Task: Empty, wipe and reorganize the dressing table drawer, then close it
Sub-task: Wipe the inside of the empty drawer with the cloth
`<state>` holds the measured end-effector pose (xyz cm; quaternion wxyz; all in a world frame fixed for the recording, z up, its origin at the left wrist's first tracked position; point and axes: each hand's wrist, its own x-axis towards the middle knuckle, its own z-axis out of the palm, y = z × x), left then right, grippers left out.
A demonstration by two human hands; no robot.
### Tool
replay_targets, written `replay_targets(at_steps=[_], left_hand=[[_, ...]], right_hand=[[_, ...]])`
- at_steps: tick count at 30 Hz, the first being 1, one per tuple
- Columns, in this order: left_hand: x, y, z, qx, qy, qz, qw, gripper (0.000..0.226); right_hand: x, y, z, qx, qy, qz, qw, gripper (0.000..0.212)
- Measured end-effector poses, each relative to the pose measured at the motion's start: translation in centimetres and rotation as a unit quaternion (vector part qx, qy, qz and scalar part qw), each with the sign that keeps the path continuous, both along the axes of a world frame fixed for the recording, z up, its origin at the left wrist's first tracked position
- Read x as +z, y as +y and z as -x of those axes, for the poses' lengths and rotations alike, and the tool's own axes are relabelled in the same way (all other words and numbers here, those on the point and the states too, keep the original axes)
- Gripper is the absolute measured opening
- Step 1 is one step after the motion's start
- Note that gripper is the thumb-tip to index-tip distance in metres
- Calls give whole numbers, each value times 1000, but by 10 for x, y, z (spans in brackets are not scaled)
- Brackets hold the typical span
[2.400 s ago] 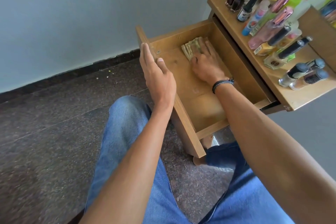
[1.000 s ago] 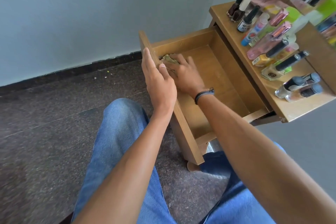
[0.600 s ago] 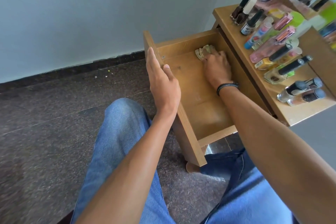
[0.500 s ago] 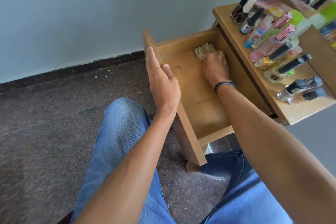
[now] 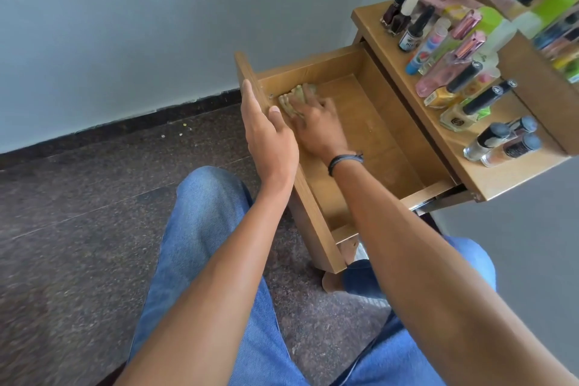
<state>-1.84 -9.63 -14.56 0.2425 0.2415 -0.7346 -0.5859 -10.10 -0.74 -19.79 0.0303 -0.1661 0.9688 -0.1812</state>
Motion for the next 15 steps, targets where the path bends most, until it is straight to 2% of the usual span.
replay_targets(at_steps=[8, 15], left_hand=[[1, -1, -2, -1, 0, -7, 1000, 58], [1, -2, -3, -7, -4, 4, 1000, 58]], right_hand=[[7, -15, -14, 46, -3, -72, 996, 44], [22, 13, -38, 101, -31, -85, 991, 33]])
